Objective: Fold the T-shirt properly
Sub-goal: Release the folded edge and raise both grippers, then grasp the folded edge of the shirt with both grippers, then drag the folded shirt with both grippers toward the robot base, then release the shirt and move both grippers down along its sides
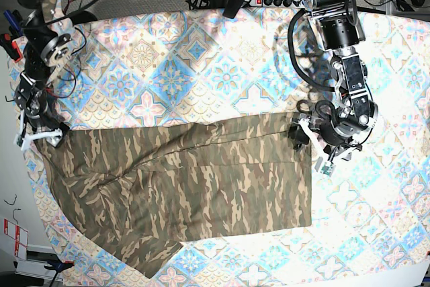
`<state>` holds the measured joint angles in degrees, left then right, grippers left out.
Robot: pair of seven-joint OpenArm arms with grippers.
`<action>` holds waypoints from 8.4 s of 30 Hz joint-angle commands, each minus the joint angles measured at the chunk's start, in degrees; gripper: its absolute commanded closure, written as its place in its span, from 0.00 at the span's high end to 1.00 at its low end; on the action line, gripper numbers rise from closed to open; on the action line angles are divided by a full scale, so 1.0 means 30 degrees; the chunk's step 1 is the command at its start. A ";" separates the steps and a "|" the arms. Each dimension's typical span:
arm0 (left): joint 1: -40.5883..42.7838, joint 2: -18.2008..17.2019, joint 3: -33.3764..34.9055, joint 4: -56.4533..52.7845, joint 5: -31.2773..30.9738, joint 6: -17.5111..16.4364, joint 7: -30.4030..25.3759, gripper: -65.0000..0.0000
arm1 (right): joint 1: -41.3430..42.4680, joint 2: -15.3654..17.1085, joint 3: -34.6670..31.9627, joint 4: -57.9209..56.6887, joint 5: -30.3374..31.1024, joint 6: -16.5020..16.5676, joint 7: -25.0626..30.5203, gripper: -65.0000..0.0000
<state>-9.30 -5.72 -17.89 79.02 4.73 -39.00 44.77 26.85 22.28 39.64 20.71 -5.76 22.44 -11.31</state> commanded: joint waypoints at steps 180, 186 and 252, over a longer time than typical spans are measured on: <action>1.3049 -0.3091 -0.2169 0.3183 -0.2881 -0.0332 0.1207 0.69 | -1.6379 -0.4805 -0.1857 2.2269 0.1964 0.0888 -0.8699 0.65; 1.3137 -0.2945 -0.3282 0.5263 -0.2881 -0.0332 0.3874 0.69 | -1.6379 -0.4805 -0.1857 2.2240 0.1964 0.0888 -0.8699 0.65; -0.1310 -0.0219 -0.1758 0.1190 0.6818 -0.0332 0.6013 0.69 | 0.6273 -0.1816 -0.8949 -0.1819 -0.6007 0.1620 -0.0581 0.64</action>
<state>-12.05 -5.69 -23.16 81.62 25.17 -40.32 63.20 43.44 15.84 12.84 14.15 -24.08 27.33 -13.96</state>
